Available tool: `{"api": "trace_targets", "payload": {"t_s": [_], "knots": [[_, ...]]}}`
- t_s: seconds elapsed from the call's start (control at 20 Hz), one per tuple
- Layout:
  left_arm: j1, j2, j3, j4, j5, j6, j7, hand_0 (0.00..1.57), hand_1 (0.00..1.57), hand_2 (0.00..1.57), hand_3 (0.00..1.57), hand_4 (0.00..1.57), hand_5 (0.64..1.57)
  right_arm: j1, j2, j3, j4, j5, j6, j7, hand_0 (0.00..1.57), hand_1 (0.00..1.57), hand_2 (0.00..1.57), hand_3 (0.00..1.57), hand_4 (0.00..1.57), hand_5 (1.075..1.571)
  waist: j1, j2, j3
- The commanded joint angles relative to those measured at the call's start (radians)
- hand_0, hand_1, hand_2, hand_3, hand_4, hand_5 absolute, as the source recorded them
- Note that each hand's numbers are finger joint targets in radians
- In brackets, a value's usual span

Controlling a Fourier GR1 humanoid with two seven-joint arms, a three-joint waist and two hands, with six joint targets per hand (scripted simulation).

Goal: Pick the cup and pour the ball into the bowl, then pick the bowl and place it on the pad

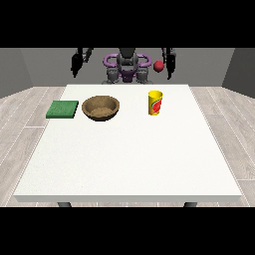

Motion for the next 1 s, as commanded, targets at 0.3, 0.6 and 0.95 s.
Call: {"api": "trace_targets", "payload": {"t_s": [0.3, 0.6, 0.95], "knots": [[0.006, -0.062, 0.045, -0.140, 0.129, 0.047, 0.240, 0.00, 0.00, 0.00, 0.00, 0.66, 1.566, 0.043, 0.012, 0.014, -0.147, -0.115, 0.041, 0.265, 0.00, 0.00, 0.00, 0.00, 0.87, 1.533, -0.013, -0.371, -0.0035], [-0.032, -0.062, 0.048, -0.267, 0.131, 0.129, 0.427, 0.00, 0.00, 0.00, 0.00, 0.62, 1.564, 0.060, 0.009, 0.051, -0.357, -0.140, -0.004, 0.509, 0.00, 0.00, 0.00, 0.00, 0.86, 1.531, -0.052, -0.348, -0.0030], [-0.188, -0.050, 0.016, -0.289, 0.060, 0.146, 0.383, 0.00, 0.00, 0.00, 0.00, 0.60, 1.556, -0.054, 0.010, 0.008, -0.416, -0.099, -0.056, 0.444, 0.00, 0.00, 0.00, 0.00, 0.76, 1.551, -0.017, -0.110, -0.0028]]}}
